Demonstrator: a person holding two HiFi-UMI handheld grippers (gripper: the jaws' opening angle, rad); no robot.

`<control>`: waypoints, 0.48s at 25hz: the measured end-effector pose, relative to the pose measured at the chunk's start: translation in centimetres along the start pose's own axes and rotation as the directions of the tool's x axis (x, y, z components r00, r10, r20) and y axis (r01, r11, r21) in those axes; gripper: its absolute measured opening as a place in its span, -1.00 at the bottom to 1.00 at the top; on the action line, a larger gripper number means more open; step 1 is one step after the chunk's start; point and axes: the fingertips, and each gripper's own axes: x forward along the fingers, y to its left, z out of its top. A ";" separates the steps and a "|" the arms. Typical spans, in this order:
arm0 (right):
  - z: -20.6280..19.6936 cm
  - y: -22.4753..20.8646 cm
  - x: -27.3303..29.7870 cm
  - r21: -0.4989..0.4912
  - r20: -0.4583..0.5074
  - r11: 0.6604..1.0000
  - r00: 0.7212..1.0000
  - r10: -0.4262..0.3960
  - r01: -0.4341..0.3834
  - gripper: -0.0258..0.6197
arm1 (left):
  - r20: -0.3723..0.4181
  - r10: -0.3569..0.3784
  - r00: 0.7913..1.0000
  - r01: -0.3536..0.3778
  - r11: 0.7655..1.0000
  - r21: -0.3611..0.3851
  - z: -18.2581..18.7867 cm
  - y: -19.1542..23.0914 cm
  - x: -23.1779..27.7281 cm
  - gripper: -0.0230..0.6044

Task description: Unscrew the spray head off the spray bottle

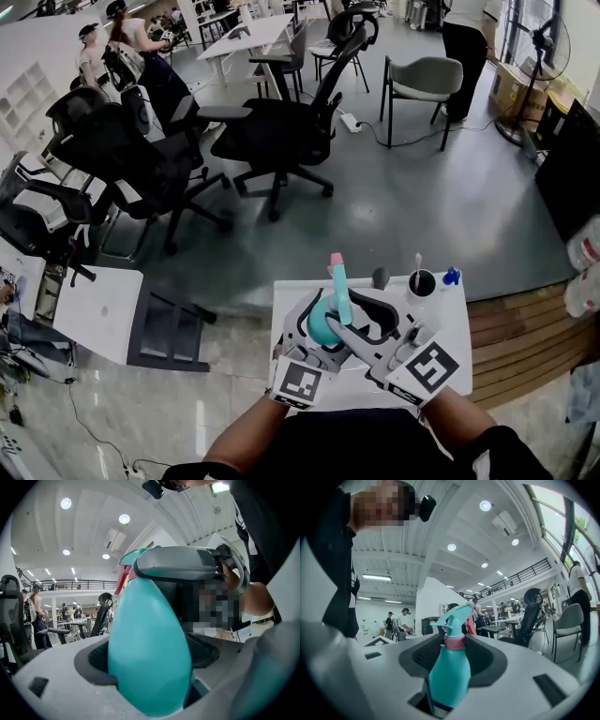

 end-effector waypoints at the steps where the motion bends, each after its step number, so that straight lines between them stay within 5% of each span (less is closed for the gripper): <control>1: 0.0 0.0 0.1 -0.006 -0.004 1.000 1.000 -0.008 0.008 -0.40 | 0.001 0.000 1.000 0.000 1.000 -0.001 0.1 -0.1 0.0 0.53; 6: 0.2 0.2 0.3 -0.021 -0.009 1.000 1.000 -0.008 0.008 -0.41 | 0.007 0.002 1.000 -0.002 1.000 -0.004 0.3 0.0 -0.1 0.53; 12: 1.2 0.8 0.0 -0.018 0.006 0.998 0.998 0.063 -0.063 -0.46 | 0.094 -0.073 0.993 0.079 0.995 -0.063 2.1 -0.5 -0.5 0.53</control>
